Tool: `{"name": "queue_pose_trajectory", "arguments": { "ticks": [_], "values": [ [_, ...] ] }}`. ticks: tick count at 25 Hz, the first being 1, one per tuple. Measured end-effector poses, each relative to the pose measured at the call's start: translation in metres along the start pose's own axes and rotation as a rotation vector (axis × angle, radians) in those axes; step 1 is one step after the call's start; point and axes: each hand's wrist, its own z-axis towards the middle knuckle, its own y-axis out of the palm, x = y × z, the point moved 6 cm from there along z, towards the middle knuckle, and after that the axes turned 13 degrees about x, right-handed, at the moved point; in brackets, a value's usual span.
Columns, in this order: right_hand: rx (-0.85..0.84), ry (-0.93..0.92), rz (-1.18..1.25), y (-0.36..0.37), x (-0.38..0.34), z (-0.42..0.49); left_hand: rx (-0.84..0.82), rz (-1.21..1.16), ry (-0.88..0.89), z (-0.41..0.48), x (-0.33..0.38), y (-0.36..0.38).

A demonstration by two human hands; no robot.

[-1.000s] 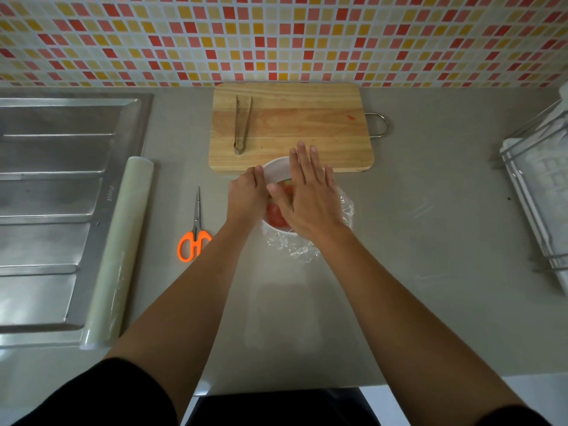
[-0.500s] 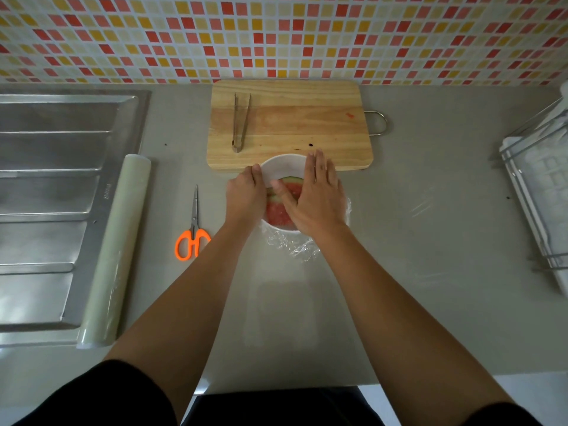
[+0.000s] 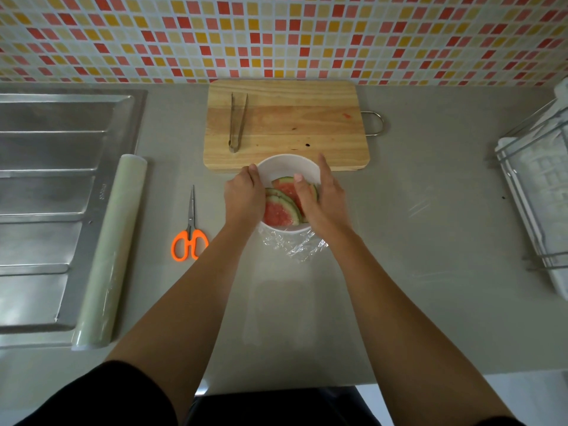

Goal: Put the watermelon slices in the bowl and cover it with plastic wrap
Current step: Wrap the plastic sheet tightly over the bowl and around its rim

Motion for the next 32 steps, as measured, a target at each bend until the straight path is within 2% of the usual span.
{"name": "queue_pose_trajectory", "arguments": {
  "ticks": [5, 9, 11, 14, 16, 18, 19, 21, 23, 25, 29, 32],
  "values": [
    [0.036, 0.167, 0.121, -0.005, 0.011, -0.007, 0.010, 0.022, 0.002, -0.002, 0.002, 0.000],
    [0.029, 0.159, 0.179, -0.010, 0.012, -0.007, 0.018, 0.025, 0.008, -0.002, 0.002, 0.000],
    [0.027, 0.138, 0.096, -0.010, 0.014, -0.005, 0.018, 0.027, 0.012, -0.002, 0.003, -0.001],
    [-0.005, 0.147, -0.169, -0.008, 0.023, -0.007, 0.003, 0.013, 0.010, -0.002, 0.003, -0.001],
    [0.088, 0.133, -0.249, -0.015, 0.026, -0.015, -0.020, -0.013, -0.028, 0.000, -0.001, -0.001],
    [0.299, 0.155, -0.166, -0.027, 0.025, -0.026, -0.057, -0.064, -0.074, 0.002, -0.005, 0.000],
    [0.341, 0.219, -0.097, -0.030, 0.028, -0.032, -0.072, -0.088, -0.088, 0.003, -0.007, 0.001],
    [0.265, 0.370, -0.031, -0.023, 0.036, -0.045, -0.078, -0.101, -0.090, 0.003, -0.006, 0.001],
    [0.190, 0.450, -0.028, -0.016, 0.039, -0.053, -0.061, -0.086, -0.089, 0.002, -0.005, 0.000],
    [0.222, 0.466, -0.019, -0.017, 0.035, -0.053, -0.034, -0.068, -0.102, -0.001, -0.006, -0.001],
    [0.317, 0.433, -0.017, -0.025, 0.034, -0.043, 0.067, -0.068, -0.150, -0.015, -0.012, -0.011],
    [0.316, 0.375, -0.087, -0.026, 0.034, -0.038, 0.162, -0.047, -0.220, -0.028, -0.015, -0.019]
  ]
}}
